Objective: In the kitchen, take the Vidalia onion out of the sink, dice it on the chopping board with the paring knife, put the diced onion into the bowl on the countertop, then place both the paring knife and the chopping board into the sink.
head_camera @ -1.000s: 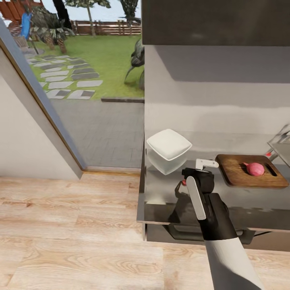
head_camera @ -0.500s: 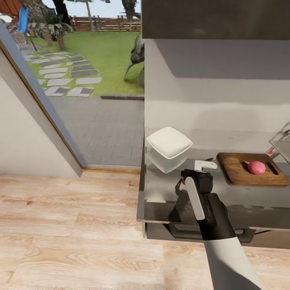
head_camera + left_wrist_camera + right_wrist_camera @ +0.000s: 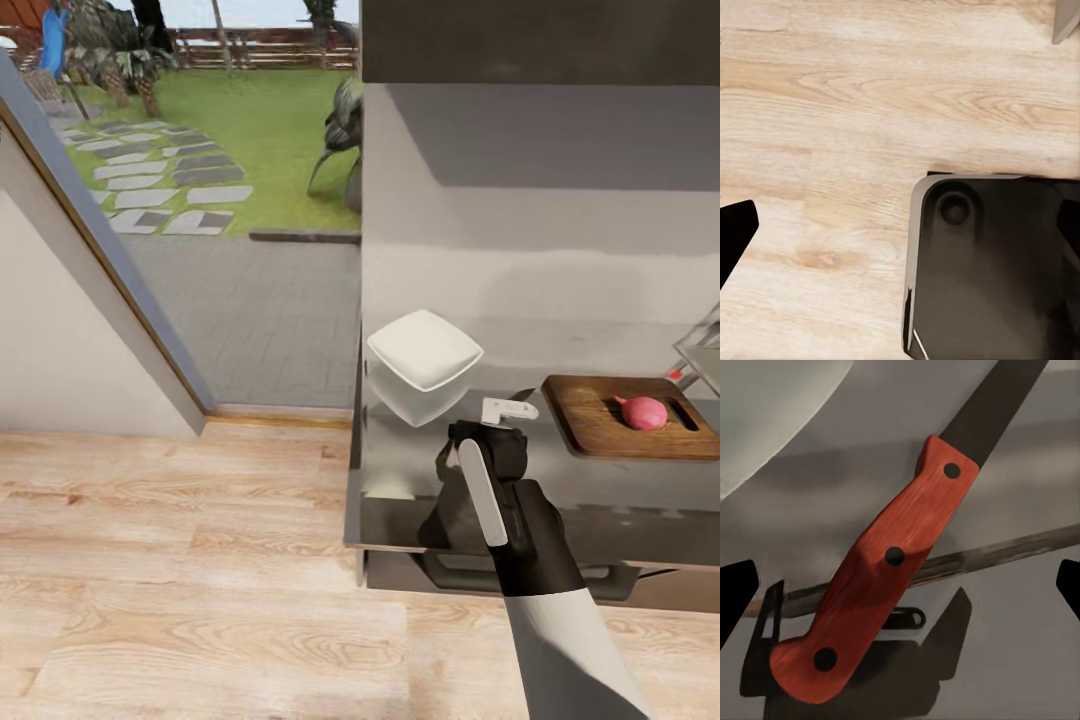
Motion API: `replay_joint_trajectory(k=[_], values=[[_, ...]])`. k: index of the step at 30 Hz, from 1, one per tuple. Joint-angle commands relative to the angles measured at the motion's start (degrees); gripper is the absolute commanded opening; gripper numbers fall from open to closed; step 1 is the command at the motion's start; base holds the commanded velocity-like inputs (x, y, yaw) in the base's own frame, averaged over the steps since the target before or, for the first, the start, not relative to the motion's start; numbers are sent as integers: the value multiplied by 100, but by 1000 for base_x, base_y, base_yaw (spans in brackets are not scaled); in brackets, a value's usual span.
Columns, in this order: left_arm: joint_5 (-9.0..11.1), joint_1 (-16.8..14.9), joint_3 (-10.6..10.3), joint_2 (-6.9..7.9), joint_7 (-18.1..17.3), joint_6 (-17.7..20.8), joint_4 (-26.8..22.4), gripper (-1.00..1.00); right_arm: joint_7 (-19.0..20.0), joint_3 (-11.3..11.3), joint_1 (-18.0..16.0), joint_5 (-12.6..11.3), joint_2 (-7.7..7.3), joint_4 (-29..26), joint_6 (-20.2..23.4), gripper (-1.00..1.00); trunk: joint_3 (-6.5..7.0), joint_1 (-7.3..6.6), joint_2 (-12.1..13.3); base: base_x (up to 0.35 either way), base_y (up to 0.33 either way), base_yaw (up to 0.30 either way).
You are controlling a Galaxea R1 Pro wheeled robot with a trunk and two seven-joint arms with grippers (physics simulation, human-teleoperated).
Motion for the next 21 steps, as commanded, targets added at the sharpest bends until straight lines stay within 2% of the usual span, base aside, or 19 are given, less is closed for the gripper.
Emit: replay_joint_trajectory(k=[1, 21], values=[[52, 2, -48, 8, 21, -9, -10, 100, -60, 6, -5, -57, -2, -4, 15, 100, -9, 3, -10, 0, 42, 0], [54, 2, -48, 8, 21, -10, -10, 100, 42, 6, -5, -57, 1, -4, 15, 100, -11, 3, -10, 0, 6, 0]])
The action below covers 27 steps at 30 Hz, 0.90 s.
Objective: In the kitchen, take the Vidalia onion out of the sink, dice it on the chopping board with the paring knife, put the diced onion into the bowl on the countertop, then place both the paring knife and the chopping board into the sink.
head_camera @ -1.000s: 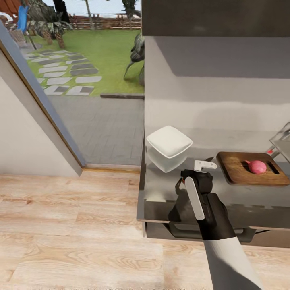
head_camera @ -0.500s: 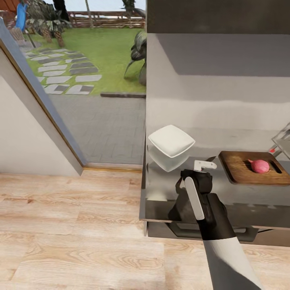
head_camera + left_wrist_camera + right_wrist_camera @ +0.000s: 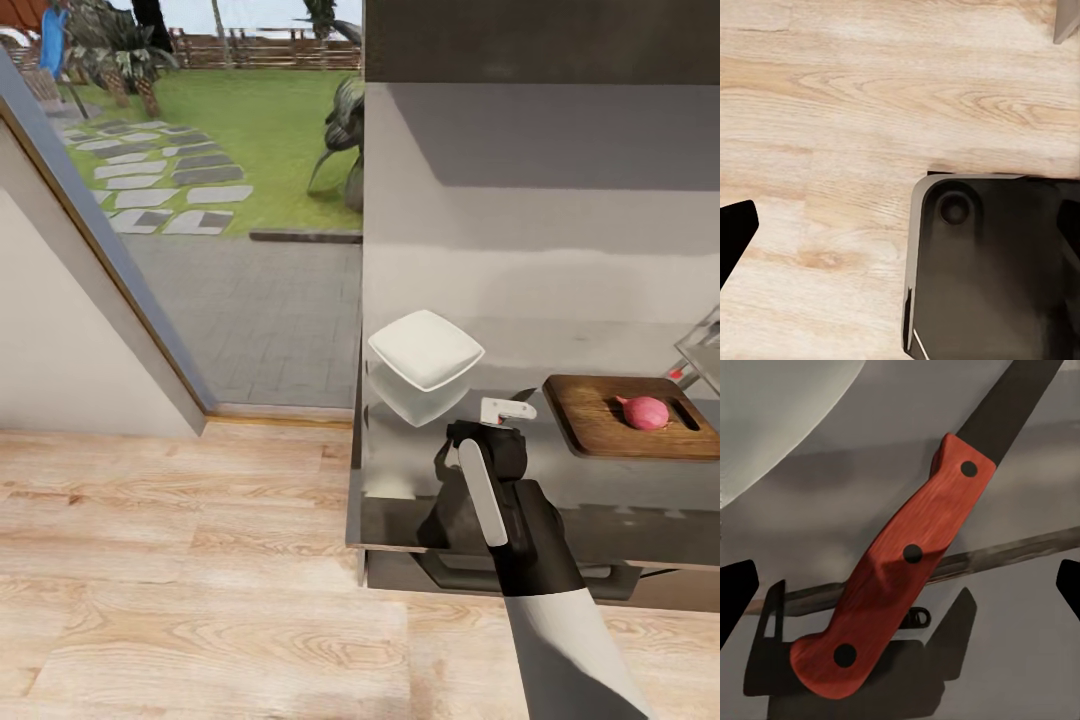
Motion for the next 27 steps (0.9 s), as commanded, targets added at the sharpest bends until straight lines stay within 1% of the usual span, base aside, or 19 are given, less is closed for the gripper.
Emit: replay_joint_trajectory(k=[1, 6, 17, 27], values=[[53, 2, -48, 8, 21, -9, -10, 100, -45, 6, -5, -56, -2, -4, 15, 100, -8, 3, -10, 0, 0, 0], [50, 2, -48, 8, 21, -8, -10, 100, -8, 6, -5, -56, -6, -4, 15, 100, -25, 3, -10, 0, 0, 0], [51, 2, -48, 2, 21, -1, 16, 100, 6, 4, -3, -56, -7, 23, 16, 100, -106, 3, -10, 0, 0, 0], [50, 2, -48, 0, 21, 0, 25, 100, 6, 1, -5, -57, -14, 39, 15, 100, -121, 3, -10, 0, -15, 0]])
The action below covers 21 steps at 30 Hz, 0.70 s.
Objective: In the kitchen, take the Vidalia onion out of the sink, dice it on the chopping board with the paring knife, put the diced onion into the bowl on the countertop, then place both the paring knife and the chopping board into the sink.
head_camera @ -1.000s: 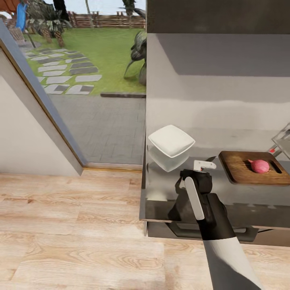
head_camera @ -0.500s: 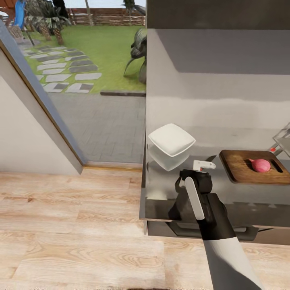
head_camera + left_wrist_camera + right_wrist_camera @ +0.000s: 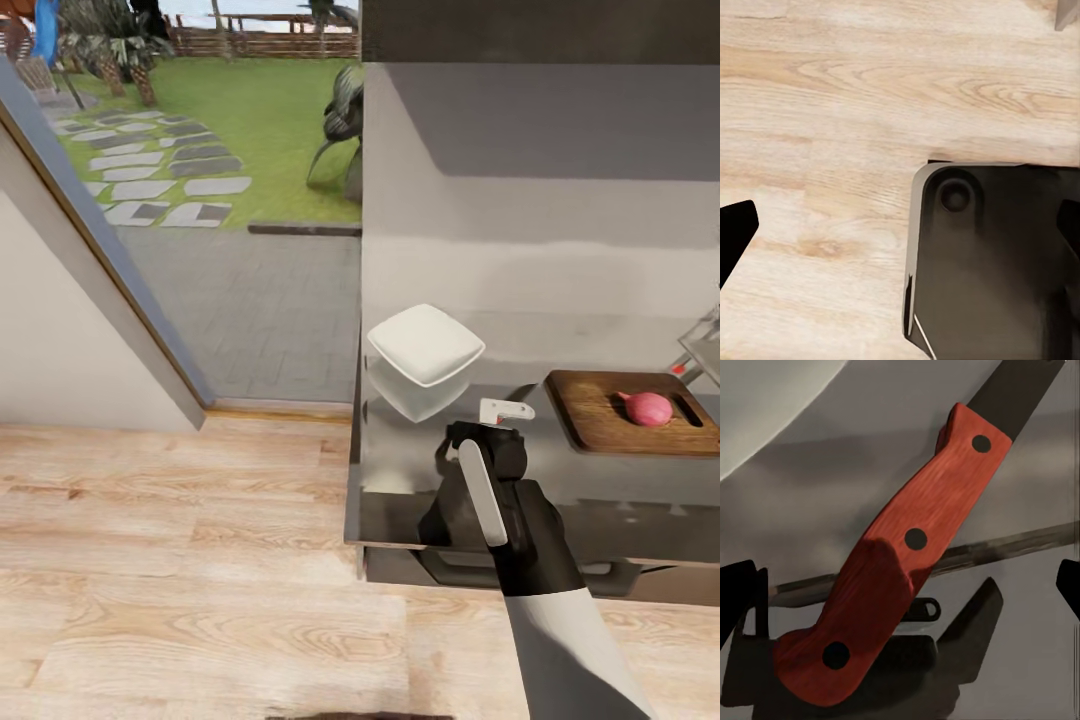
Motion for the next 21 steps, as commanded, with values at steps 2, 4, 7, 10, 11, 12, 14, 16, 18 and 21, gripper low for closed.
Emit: replay_joint_trajectory(k=[2, 4, 7, 10, 11, 12, 14, 16, 18, 21], values=[[51, 3, -48, 11, 21, -9, -10, 100, -60, 6, -5, -58, -2, -4, 15, 100, -8, 3, -10, 0, -121, 0], [52, 3, -48, 13, 21, -10, -10, 100, -60, 5, -5, -59, -2, -3, 15, 100, -8, 3, -10, 0, -104, 0], [52, 3, -48, 13, 21, -9, -10, 100, -60, 3, -5, -60, -2, 0, 15, 100, -9, 3, -10, 0, -44, 0], [54, 3, -48, 15, 21, -9, -10, 100, -60, 6, -5, -61, -2, 3, 15, 100, -14, 3, -10, 0, -18, 0], [54, 3, -48, 12, 21, -9, -10, 100, -60, 6, -5, -61, -2, 4, 15, 100, -16, 3, -10, 0, -8, 0], [55, 4, -48, 11, 21, -9, -10, 100, -60, 7, -5, -61, -2, 4, 15, 100, -18, 3, -10, 0, -7, 0], [54, 4, -48, 9, 21, -9, -10, 100, -60, 7, -3, -60, -2, 5, 15, 100, -24, 3, -10, 0, -4, 0], [54, 3, -48, 11, 21, -9, -10, 100, -60, 7, -4, -63, -2, 5, 15, 100, -33, 3, -10, 0, -2, 0], [54, 3, -48, 13, 21, -9, -10, 100, -60, 8, -4, -62, -2, 5, 15, 100, -46, 3, -10, 0, -1, 0], [54, 3, -48, 13, 21, -9, -10, 100, -60, 4, -5, -60, -2, 6, 15, 100, -68, 3, -10, 0, 0, 0]])
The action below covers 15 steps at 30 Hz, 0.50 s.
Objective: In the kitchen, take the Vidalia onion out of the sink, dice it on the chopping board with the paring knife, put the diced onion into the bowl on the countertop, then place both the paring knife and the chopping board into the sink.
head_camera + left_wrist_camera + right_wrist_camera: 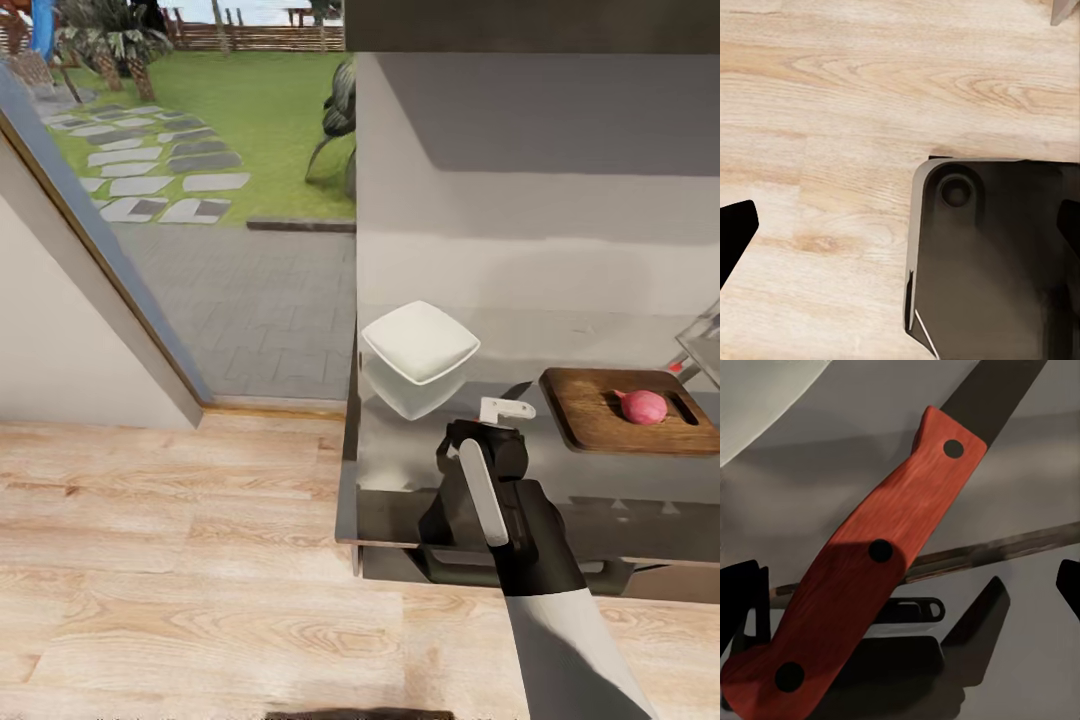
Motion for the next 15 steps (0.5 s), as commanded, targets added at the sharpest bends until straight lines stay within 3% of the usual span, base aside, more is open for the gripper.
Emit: replay_joint_trajectory(k=[1, 15], values=[[52, 2, -48, 7, 21, -9, -11, 100, -59, 4, -4, -31, -2, 61, 41, 100, -17, 5, -7, 0, 0, 0], [53, 2, -48, 7, 21, -10, -11, 100, -59, 9, -4, -30, 7, 72, 41, 100, -118, 5, -7, 0, 0, 0]])
